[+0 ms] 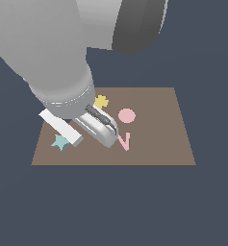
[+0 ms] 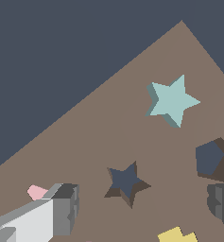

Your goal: Insert a designated object into the corresponding slot on a board.

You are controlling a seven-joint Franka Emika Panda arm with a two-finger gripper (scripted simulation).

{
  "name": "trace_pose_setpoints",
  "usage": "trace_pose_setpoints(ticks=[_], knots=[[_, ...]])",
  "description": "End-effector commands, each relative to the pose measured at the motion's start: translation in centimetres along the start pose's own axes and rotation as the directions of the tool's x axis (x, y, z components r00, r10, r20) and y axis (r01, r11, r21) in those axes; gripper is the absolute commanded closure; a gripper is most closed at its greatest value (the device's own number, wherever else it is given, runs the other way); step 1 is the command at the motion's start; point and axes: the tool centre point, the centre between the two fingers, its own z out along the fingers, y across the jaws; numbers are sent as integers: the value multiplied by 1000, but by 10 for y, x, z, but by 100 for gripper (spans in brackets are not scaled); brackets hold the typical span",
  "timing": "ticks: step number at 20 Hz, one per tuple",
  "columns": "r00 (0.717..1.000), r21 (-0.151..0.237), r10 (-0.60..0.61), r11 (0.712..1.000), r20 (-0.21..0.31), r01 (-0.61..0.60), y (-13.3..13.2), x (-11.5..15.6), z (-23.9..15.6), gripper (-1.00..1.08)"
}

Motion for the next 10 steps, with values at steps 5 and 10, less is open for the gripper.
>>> trace_pose_setpoints(ticks=[5, 10], knots=[[961, 6, 277, 961, 0, -277, 12, 33, 24, -92], [901, 9, 433, 901, 1, -433, 24, 51, 38, -92]])
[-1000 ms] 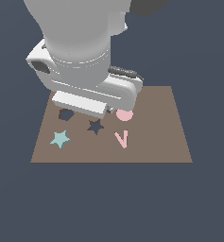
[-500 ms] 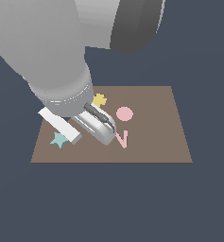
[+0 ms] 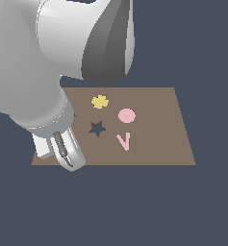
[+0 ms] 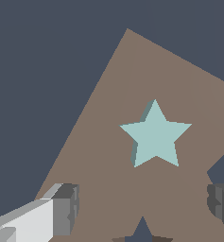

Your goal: Insert a designated object into the corresponding slot on a board.

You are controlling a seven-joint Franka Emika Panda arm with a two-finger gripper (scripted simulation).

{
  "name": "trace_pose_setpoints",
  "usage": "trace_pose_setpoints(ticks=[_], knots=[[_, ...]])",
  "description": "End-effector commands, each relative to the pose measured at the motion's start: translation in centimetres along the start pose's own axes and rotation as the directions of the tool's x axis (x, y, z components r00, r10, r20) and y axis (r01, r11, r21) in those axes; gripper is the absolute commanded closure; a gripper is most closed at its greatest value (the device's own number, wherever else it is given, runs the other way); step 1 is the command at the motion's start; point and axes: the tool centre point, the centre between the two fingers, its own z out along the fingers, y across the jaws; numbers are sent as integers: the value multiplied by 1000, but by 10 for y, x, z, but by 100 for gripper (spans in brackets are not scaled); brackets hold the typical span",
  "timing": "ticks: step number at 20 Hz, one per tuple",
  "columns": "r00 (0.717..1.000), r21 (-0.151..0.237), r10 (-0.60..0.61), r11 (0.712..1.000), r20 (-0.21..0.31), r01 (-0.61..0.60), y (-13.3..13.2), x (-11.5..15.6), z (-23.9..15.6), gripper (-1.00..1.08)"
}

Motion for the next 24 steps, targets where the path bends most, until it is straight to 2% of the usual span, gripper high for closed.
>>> trace_pose_setpoints(ticks=[1, 11, 24], knots=[[997, 2, 79, 997, 0, -79, 2, 10, 6, -92], [964, 7, 266, 964, 1, -266, 12, 32, 22, -92], [957, 7, 290, 957, 1, -290, 15, 34, 31, -92]])
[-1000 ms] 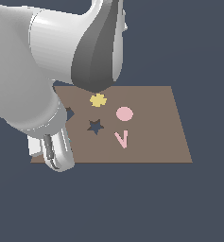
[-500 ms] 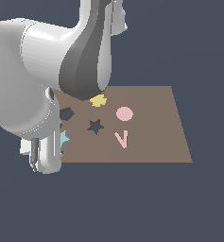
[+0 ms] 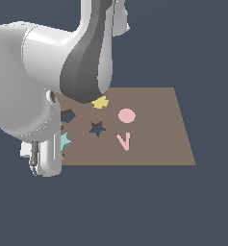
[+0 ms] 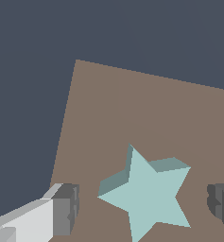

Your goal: Insert a designated object into the corresponding slot on a board.

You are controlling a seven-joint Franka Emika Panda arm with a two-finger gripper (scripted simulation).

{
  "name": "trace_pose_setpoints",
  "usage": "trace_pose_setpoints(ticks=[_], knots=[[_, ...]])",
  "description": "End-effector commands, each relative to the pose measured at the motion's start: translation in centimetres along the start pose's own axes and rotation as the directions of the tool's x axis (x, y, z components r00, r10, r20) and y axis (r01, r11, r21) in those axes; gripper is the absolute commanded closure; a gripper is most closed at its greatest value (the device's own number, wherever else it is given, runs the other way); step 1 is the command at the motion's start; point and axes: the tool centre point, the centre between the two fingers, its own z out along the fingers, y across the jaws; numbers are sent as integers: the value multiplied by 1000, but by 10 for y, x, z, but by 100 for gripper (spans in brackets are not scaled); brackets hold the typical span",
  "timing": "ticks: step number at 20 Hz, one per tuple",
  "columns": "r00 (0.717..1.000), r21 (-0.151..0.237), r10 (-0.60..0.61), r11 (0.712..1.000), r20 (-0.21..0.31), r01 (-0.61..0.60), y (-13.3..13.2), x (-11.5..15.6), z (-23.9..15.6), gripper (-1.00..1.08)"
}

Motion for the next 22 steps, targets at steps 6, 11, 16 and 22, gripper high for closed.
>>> trace_pose_setpoints(ticks=[6, 11, 16, 22], knots=[[1000, -1, 0, 1000, 0, 0, 1, -1, 17, -92], [1000, -1, 0, 1000, 0, 0, 1, -1, 17, 108], [1000, -1, 0, 1000, 0, 0, 1, -1, 17, 108], [1000, -1, 0, 1000, 1, 0, 0, -1, 14, 108]])
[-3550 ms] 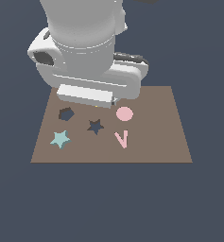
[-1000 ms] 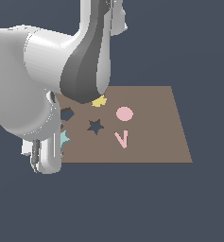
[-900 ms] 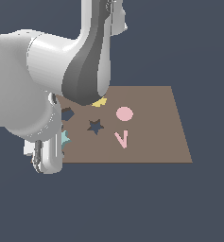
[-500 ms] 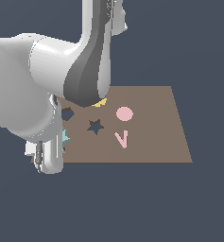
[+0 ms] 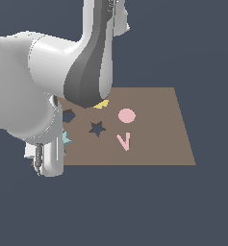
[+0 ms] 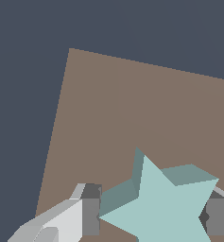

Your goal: Insert a designated object into the corresponding slot on a board.

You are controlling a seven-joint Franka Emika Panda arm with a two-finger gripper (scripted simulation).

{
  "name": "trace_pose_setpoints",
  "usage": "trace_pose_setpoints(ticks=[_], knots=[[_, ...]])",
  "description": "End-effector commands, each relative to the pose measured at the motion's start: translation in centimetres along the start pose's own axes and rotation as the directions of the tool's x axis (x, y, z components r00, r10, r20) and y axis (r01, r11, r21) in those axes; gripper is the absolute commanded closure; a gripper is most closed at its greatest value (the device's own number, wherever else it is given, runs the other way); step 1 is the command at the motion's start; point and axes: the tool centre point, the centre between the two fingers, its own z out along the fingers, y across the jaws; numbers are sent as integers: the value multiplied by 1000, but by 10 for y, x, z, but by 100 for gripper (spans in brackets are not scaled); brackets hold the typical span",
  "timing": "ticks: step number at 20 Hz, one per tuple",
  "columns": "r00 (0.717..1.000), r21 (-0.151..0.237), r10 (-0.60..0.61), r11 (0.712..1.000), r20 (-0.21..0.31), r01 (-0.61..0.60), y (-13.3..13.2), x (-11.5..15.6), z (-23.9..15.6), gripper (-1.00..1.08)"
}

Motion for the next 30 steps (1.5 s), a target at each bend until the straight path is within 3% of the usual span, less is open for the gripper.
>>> trace_pose_setpoints(ticks=[1, 12, 19, 25, 30], knots=[[1000, -1, -1, 1000, 0, 1, 0, 0, 1, 108], [993, -1, -117, 993, 0, 117, -6, -5, 0, 108], [958, -1, -288, 958, 1, 288, -14, -12, 0, 108], [875, -1, -484, 875, 1, 484, -21, -24, -1, 108], [751, -1, -660, 751, 1, 660, -26, -37, -2, 108]])
